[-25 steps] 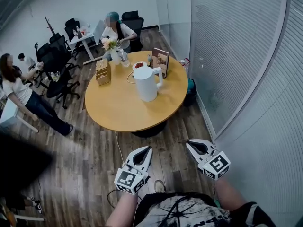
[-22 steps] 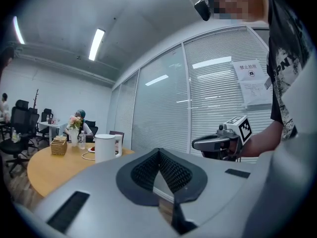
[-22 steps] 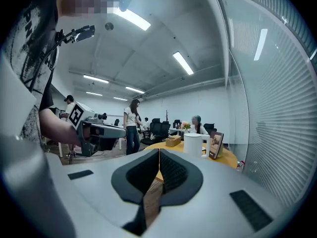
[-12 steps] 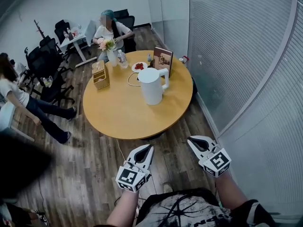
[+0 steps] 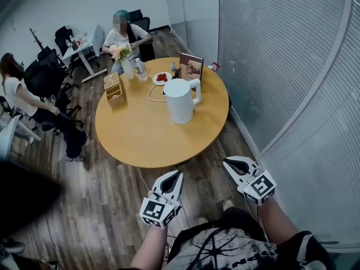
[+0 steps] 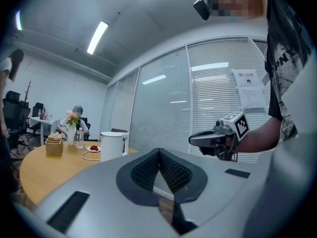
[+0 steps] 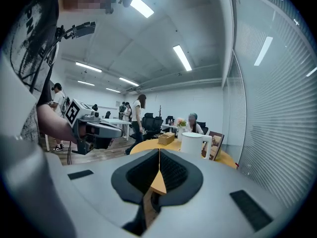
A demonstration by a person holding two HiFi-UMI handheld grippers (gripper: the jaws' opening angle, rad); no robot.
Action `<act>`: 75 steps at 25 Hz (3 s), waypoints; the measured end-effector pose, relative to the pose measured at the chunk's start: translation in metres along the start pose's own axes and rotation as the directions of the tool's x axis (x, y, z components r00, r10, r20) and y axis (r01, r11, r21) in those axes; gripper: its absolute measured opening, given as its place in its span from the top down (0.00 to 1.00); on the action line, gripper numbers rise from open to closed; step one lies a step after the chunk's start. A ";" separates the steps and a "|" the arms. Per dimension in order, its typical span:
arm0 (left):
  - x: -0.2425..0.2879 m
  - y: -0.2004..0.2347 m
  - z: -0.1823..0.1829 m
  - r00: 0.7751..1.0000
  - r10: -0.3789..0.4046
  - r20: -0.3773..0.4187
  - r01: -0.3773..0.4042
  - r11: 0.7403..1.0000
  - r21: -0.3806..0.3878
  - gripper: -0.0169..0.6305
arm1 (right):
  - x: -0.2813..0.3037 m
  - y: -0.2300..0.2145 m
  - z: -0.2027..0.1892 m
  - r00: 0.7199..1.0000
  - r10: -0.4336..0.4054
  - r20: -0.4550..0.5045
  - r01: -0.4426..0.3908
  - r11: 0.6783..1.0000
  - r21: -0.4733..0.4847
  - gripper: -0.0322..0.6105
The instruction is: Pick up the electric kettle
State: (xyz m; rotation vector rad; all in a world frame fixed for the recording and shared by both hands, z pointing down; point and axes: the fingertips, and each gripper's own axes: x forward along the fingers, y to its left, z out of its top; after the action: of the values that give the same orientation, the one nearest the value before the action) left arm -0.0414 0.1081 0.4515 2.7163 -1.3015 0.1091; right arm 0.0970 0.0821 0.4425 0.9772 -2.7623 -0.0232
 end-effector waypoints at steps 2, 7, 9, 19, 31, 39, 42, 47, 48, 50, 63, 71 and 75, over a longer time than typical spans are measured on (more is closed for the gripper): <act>0.000 0.002 -0.001 1.000 -0.002 -0.004 0.002 1.000 0.003 0.97 | 0.003 -0.002 0.001 1.000 -0.003 0.005 0.003 1.000 0.025 0.92; 0.002 0.010 0.001 1.000 0.002 -0.009 -0.002 1.000 0.001 0.97 | 0.014 -0.010 0.006 1.000 -0.007 0.021 0.006 0.999 0.045 0.92; 0.005 0.015 0.001 1.000 0.007 -0.014 -0.007 1.000 0.006 0.97 | 0.020 -0.014 0.006 1.000 -0.006 0.028 0.004 0.999 0.047 0.92; 0.043 0.042 0.005 0.999 0.041 -0.033 -0.040 0.999 0.027 0.97 | 0.055 -0.053 0.000 0.998 0.027 0.054 -0.030 0.997 0.071 0.92; 0.125 0.101 0.025 0.991 0.131 -0.032 -0.131 0.991 0.027 0.97 | 0.125 -0.147 0.011 0.992 0.103 0.070 -0.108 0.992 0.063 0.92; 0.186 0.133 0.034 0.980 0.196 -0.042 -0.195 0.980 0.025 0.97 | 0.169 -0.209 0.010 0.980 0.183 0.083 -0.188 0.980 0.065 0.92; 0.206 0.142 0.037 0.976 0.211 -0.049 -0.210 0.977 0.037 0.97 | 0.182 -0.229 0.009 0.975 0.203 0.094 -0.210 0.975 0.067 0.92; 0.231 0.155 0.045 0.966 0.251 -0.055 -0.248 0.967 0.065 0.97 | 0.201 -0.256 0.012 0.963 0.243 0.119 -0.251 0.966 0.060 0.92; 0.235 0.158 0.047 0.965 0.257 -0.055 -0.254 0.965 0.068 0.97 | 0.204 -0.260 0.013 0.961 0.247 0.124 -0.256 0.965 0.059 0.92; 0.241 0.162 0.049 0.962 0.266 -0.055 -0.262 0.962 0.073 0.97 | 0.210 -0.268 0.014 0.958 0.254 0.131 -0.263 0.963 0.057 0.92; 0.247 0.192 0.048 0.963 0.261 -0.063 -0.257 0.964 0.075 0.97 | 0.238 -0.276 0.014 0.961 0.247 0.128 -0.256 0.965 0.063 0.92; 0.239 0.215 0.052 0.978 0.200 -0.059 -0.196 0.978 0.073 0.97 | 0.254 -0.266 0.019 0.976 0.181 0.124 -0.192 0.978 0.082 0.92; 0.238 0.225 0.054 0.984 0.169 -0.057 -0.165 0.984 0.070 0.97 | 0.260 -0.258 0.018 0.982 0.150 0.112 -0.161 0.982 0.096 0.92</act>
State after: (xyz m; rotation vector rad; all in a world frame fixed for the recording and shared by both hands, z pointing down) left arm -0.0678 -0.2227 0.4451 2.6278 -1.5313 0.2549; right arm 0.0562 -0.2823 0.4528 0.8019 -2.9548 0.0983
